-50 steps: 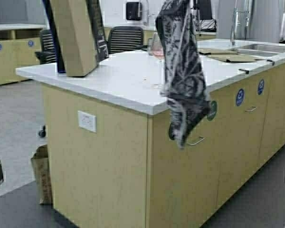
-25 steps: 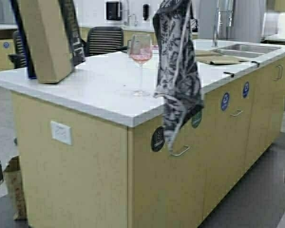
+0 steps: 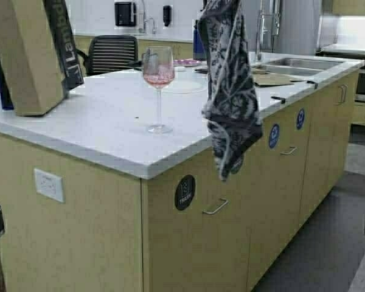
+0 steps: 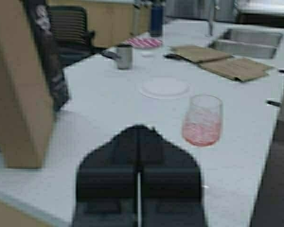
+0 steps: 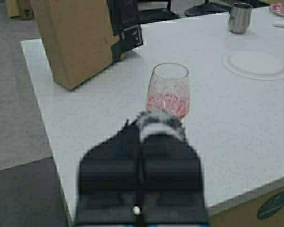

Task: Get the cloth and wipe up the spill under the wine glass

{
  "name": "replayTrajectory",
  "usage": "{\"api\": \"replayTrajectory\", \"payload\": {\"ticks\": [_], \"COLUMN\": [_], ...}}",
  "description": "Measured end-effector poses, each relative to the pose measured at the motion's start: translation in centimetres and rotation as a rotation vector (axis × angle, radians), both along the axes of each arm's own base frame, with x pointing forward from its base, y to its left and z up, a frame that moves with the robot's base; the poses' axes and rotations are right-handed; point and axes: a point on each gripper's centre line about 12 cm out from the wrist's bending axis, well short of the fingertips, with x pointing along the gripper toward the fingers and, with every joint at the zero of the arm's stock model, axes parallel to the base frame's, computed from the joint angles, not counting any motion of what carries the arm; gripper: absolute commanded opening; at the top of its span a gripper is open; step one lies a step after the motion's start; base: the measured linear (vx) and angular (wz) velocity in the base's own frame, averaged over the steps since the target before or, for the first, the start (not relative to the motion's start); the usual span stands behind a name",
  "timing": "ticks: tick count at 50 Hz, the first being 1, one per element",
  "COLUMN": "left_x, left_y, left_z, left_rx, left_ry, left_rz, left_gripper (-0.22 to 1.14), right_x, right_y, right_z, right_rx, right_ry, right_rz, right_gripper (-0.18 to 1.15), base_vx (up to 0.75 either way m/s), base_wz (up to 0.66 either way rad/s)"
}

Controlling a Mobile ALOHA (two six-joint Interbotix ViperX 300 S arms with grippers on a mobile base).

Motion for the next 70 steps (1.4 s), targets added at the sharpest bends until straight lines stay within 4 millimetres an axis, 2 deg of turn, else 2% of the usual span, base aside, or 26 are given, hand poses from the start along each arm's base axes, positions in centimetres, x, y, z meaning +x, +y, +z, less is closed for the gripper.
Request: {"api": "replayTrajectory", "payload": {"ticks": [6,15,25,29,39,47,55,70], "left_x": [2.6,5.7,7.3,7.9,9.2,10.4,11.5,12.5], "left_y": [-2.3,-4.3,-5.3,-5.3,-7.0,-7.2,-7.6,-8.3], "left_z": [-2.3,-7.4,-11.9,-13.1,-16.3,-18.5,-20.7,-24.0], "left_rx": [-0.018,-0.054,-0.059,-0.05,0.003,0.008,0.007,0.018], "left_ry": [0.045,0.119,0.143,0.147,0.186,0.216,0.219,0.18], "left_rz": [-0.081,-0.13,-0.117,-0.093,-0.127,-0.122,-0.124,-0.159], "left_gripper": [0.02,0.02,0.02,0.02,0.03,0.07,0.27,0.92], "right_x": [0.1,0.2,0.3,0.4,0.3,0.3,0.4,0.9], "right_y": [0.0,0.1,0.2,0.1,0.2,0.2,0.2,0.5], "right_z": [0.1,0.8,1.2,1.1,1.2,1.2,1.0,-0.5], "right_rx": [0.005,0.016,0.02,0.02,0.021,0.022,0.02,0.001], "right_ry": [-0.008,-0.028,-0.039,-0.038,-0.041,-0.04,-0.036,-0.001], "right_rz": [0.0,0.002,0.004,0.001,0.004,0.003,0.003,0.003], "right_gripper": [0.07,0.07,0.07,0.07,0.07,0.07,0.07,0.07], "base_vx": [0.11,0.1,0.09,0.08,0.08,0.08,0.07,0.07], "base_wz": [-0.05,-0.06,-0.05,-0.03,-0.01,-0.01,0.0,-0.01]}}
